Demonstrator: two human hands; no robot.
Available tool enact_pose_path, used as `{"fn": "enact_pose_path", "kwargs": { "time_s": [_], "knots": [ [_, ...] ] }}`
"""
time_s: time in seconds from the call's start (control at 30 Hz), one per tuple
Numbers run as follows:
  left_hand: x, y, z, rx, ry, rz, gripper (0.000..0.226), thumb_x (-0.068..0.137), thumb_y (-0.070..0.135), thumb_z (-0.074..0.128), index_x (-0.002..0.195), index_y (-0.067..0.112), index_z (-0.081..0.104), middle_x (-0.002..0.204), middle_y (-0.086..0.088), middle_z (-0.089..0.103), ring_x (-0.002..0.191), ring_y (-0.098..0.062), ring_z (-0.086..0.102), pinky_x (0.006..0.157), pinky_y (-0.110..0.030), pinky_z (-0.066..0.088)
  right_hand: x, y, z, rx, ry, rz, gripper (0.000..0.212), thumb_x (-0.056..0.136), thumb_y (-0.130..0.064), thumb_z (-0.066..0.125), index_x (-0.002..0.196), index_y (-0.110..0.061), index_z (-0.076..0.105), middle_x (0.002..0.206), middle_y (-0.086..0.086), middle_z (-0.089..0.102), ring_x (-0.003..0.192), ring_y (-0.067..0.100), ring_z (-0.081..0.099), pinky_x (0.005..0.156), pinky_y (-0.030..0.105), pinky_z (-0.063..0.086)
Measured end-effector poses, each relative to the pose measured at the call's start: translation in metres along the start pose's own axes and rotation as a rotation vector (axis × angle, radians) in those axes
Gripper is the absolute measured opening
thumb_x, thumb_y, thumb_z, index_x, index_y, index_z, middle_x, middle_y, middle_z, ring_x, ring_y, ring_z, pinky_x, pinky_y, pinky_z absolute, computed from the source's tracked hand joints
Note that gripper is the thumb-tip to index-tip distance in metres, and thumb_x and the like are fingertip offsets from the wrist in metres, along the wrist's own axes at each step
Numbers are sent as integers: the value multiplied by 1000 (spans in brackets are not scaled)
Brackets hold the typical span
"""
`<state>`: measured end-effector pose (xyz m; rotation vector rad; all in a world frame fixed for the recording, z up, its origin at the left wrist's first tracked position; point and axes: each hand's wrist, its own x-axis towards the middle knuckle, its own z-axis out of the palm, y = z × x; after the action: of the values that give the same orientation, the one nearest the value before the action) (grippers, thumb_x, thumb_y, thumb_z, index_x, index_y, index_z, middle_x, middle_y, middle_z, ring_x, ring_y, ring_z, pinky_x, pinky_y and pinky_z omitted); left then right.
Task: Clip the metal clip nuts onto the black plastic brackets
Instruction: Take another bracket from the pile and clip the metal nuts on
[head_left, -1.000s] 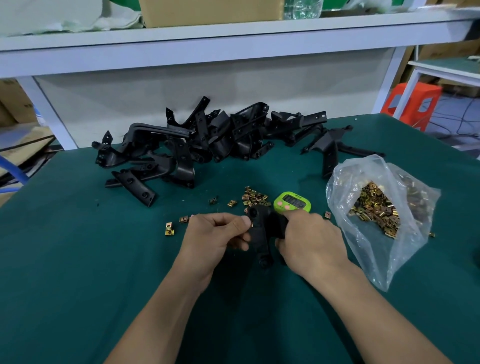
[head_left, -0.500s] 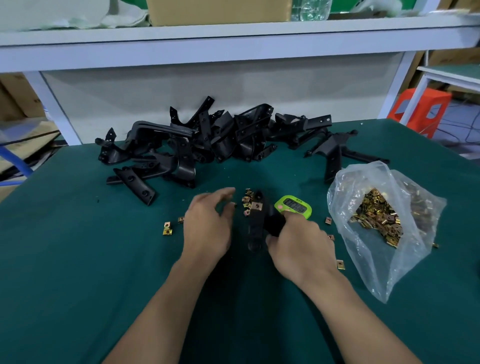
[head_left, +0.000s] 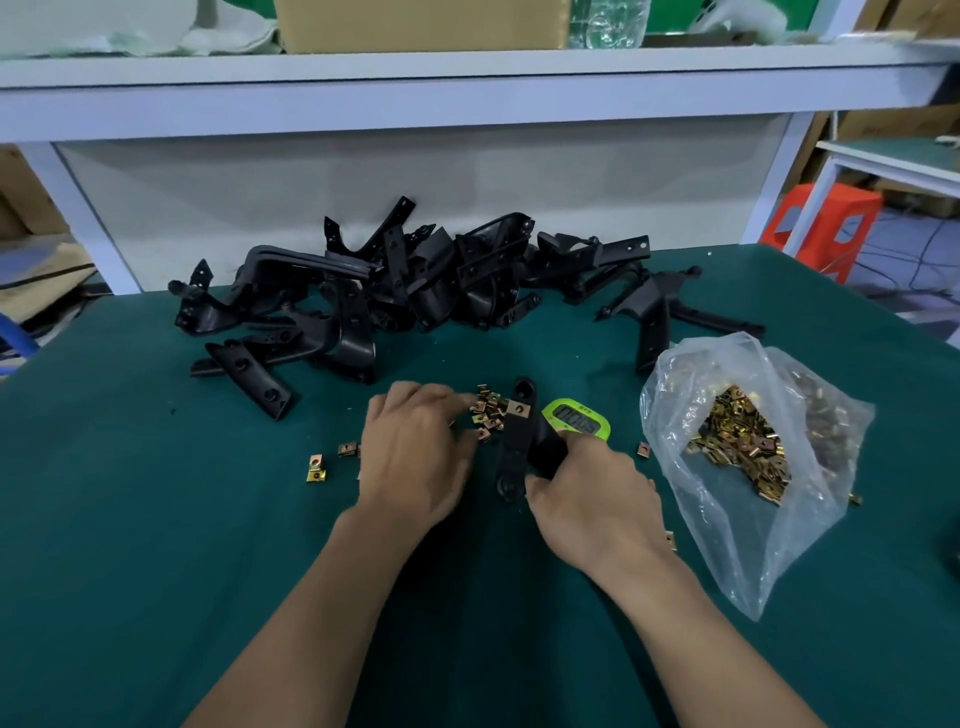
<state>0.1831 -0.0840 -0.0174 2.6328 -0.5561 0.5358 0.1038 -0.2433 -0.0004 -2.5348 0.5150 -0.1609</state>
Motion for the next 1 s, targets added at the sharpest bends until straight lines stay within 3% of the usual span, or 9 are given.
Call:
{"fn": "enact_pose_path", "kwargs": {
  "time_s": [0.07,0.2,0.27,0.33,0.47,0.73,0.87,1.0],
  "knots": [
    [-4,10,-1,-21,-96,51,42,85,46,47,106,28,79,106,4,75,101,-26,60,87,-38,37,0,-1,0,-5,4,-2,23,85,-46,61,102,-30,61,94,3,68,86,35,59,74,37,39],
    [-5,17,3,-124,-108,31,12,87,18,67,90,17,79,88,-6,73,87,-32,59,83,-38,36,0,-1,1,9,12,6,24,85,-48,61,101,-29,61,91,3,66,79,33,50,73,37,39],
    [-6,18,2,-124,-90,30,15,90,21,64,85,15,77,83,-6,71,83,-32,59,80,-38,37,0,0,1,13,17,7,23,85,-47,61,100,-30,62,83,0,60,78,33,49,73,37,38],
    [-9,18,1,-120,-18,6,26,92,31,58,80,18,76,74,-4,71,75,-32,62,71,-36,37,-1,1,0,20,13,10,21,84,-46,60,98,-30,62,78,-3,58,76,32,50,72,37,38],
    [-18,17,-5,-117,183,-183,22,90,43,73,75,27,77,61,5,70,56,-26,65,55,-27,39,0,1,0,28,14,2,19,84,-46,60,94,-30,62,78,-3,59,75,32,51,71,37,39],
    [-15,17,-10,-221,75,-406,22,80,55,80,76,34,77,66,17,69,67,-14,67,68,-32,55,-1,0,-1,7,19,-16,22,84,-49,63,95,-31,63,81,-1,61,77,33,52,71,36,42],
    [-18,19,-15,-496,-47,-372,19,74,28,90,69,38,74,66,20,71,69,1,68,70,-20,55,-1,0,-3,64,10,-67,20,83,-48,65,85,-29,59,79,-3,65,76,31,56,66,35,43],
    [-25,26,-15,-926,-62,-346,25,67,-5,91,81,12,79,76,4,77,72,-10,73,70,-23,58,4,-1,-10,292,-77,-124,12,80,-38,72,81,-30,64,77,-8,69,75,15,64,56,23,47]
  ]
}}
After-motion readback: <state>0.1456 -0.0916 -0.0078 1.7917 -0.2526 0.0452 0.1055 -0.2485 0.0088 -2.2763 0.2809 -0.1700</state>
